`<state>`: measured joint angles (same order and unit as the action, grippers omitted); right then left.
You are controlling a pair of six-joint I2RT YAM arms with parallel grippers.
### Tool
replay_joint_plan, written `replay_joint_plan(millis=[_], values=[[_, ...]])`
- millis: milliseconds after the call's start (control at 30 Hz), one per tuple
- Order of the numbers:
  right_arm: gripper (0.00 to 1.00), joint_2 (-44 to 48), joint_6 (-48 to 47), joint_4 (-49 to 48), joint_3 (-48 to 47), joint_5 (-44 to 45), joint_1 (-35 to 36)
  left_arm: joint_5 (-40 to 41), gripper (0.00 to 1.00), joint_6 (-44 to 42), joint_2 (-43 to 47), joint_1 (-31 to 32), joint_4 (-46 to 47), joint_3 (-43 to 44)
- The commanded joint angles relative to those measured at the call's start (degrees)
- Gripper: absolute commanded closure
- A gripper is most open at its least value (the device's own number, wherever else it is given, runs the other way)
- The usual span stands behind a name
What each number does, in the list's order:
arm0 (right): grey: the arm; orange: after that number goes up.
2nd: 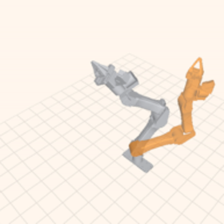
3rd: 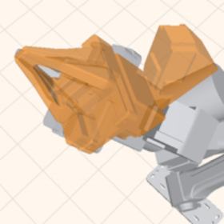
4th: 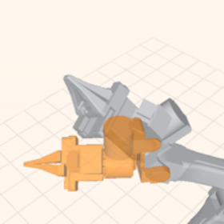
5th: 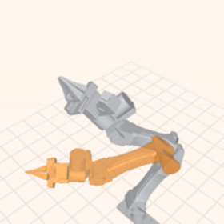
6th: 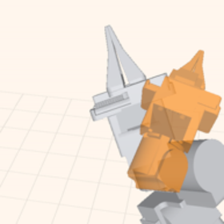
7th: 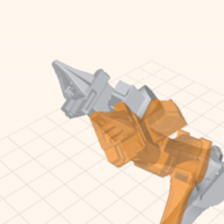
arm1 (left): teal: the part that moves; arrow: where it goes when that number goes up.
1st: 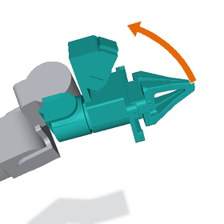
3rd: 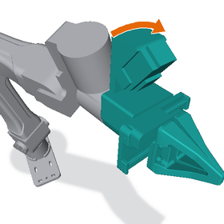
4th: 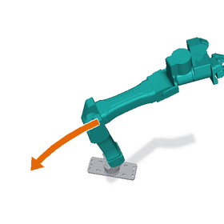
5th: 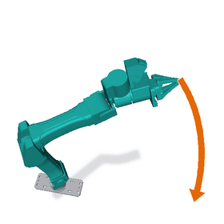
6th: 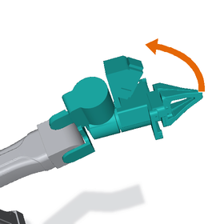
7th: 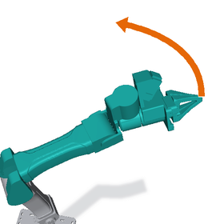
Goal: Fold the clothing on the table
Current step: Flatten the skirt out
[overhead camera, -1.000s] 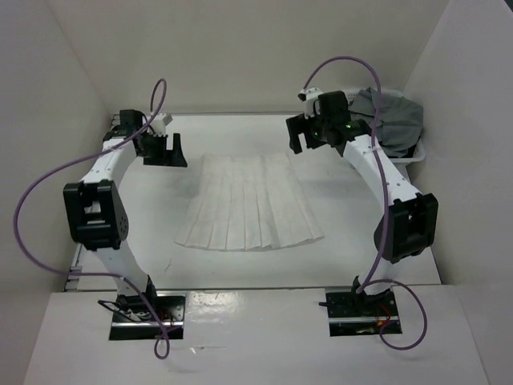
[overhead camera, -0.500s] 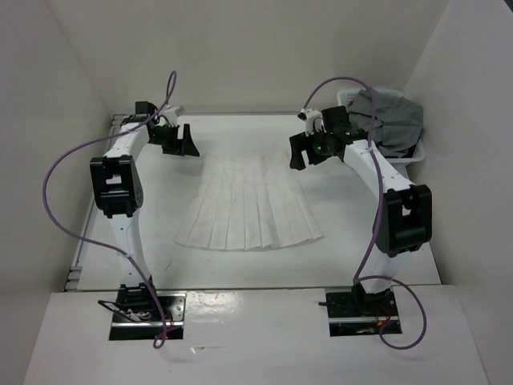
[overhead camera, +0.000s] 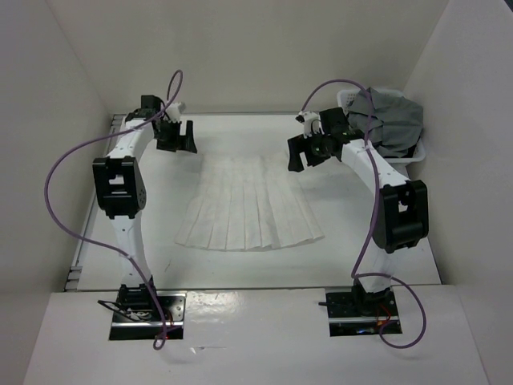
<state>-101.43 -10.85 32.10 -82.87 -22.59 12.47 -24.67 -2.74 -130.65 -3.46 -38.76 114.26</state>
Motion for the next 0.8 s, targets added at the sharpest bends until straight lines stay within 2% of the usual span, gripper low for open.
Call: replay_joint_plan(millis=[0, 67, 100, 167, 267, 367, 433, 567, 633, 767], values=[[0.10, 1.9, -0.7, -2.3, 0.6, -1.0, -0.3, 10.6, 0.00, 2.7, 13.7, -0.9, 4.0, -1.1], [0.09, 2.7, -0.7, -2.3, 0.6, -1.0, -0.3, 9.8, 0.00, 5.2, 18.1, -2.0, 4.0, -1.8], [0.09, 3.3, -0.7, -2.3, 0.6, -1.0, -0.3, 5.2, 0.00, 5.2, 19.3, -3.3, 3.2, -1.2], [0.07, 4.1, -0.7, -2.8, 1.1, -1.0, -0.3, 1.0, 0.00, 6.4, 21.9, -4.5, 1.8, -0.6], [0.05, 5.6, -0.2, -2.8, 1.7, -0.4, -0.3, -0.9, 0.00, 7.2, 24.9, -5.7, -0.6, 2.4], [0.04, 7.0, -0.2, -3.4, 2.2, -1.0, -0.3, 4.7, 0.00, 7.2, 29.9, -5.0, -1.8, 5.4], [0.04, 7.8, -0.2, -3.9, 2.8, -1.0, -0.3, 7.6, 0.00, 6.7, 35.5, -2.9, 0.9, 5.4], [0.02, 10.0, -0.2, -4.5, 3.3, -1.0, -0.3, 15.9, 0.00, 9.9, 46.1, -1.0, 11.3, -1.7], [0.01, 10.0, -0.2, -4.5, 3.3, -1.0, -0.3, 16.0, 0.00, 11.5, 51.6, -1.0, 14.1, -7.5], [0.01, 11.2, -0.2, -4.5, 3.3, -2.4, -0.8, 12.2, 0.00, 13.6, 54.4, -2.3, 14.2, -11.2]])
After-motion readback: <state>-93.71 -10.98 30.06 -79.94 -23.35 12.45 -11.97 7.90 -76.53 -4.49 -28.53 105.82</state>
